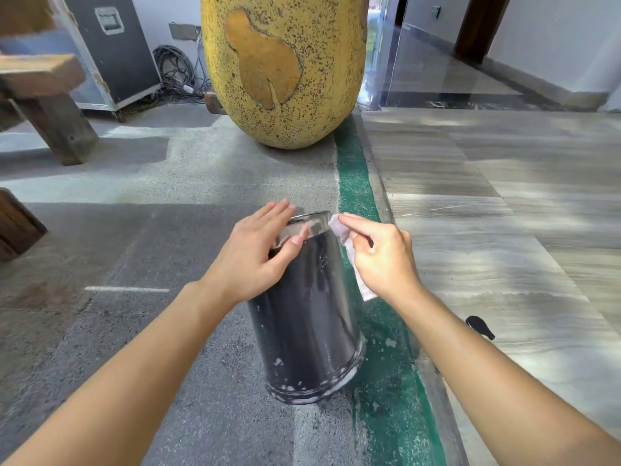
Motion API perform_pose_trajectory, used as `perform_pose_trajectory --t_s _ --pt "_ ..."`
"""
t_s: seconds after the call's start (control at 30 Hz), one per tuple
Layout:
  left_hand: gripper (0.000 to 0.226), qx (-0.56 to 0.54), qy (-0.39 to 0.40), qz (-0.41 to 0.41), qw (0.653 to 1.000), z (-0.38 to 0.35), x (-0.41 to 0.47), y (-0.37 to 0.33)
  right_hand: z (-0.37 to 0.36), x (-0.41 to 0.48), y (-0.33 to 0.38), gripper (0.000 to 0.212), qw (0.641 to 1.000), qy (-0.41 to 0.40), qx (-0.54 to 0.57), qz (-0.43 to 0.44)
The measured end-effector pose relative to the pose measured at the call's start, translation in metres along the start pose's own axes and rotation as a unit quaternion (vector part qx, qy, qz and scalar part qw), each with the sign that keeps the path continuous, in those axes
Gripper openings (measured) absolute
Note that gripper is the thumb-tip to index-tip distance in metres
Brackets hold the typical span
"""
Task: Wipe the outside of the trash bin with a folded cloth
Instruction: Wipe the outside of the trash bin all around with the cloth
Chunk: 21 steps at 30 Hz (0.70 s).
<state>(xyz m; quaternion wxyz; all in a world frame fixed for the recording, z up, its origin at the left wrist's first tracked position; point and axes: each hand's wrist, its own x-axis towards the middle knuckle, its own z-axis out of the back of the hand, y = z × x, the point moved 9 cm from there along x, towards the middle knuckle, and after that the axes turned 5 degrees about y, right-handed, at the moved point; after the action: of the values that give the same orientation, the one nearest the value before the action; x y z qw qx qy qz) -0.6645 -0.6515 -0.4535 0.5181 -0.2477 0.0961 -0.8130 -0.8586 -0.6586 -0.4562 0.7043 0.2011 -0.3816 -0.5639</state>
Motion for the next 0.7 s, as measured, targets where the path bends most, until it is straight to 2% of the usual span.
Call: perform_pose_trajectory --t_s 0.17,0.43,0.6,0.7 --pt "0.079 0.087 0.073 0.044 0.993 -0.020 0.014 -0.014 0.005 -0.006 0.001 0.043 1.000 -0.024 0.010 0.010" --pt "0.081 0.064 0.093 0.084 0.990 -0.027 0.028 -0.028 0.009 -0.033 -0.003 0.048 0.998 -0.065 0.018 0.007" --pt "0.072 0.048 0.096 0.136 0.985 -0.023 0.039 -0.014 -0.019 -0.067 -0.025 0.035 1.000 0.016 0.005 0.000" --pt "0.073 0.043 0.109 0.167 0.979 -0.021 0.041 -0.007 -0.037 -0.105 -0.046 0.026 0.994 0.097 0.023 -0.051"
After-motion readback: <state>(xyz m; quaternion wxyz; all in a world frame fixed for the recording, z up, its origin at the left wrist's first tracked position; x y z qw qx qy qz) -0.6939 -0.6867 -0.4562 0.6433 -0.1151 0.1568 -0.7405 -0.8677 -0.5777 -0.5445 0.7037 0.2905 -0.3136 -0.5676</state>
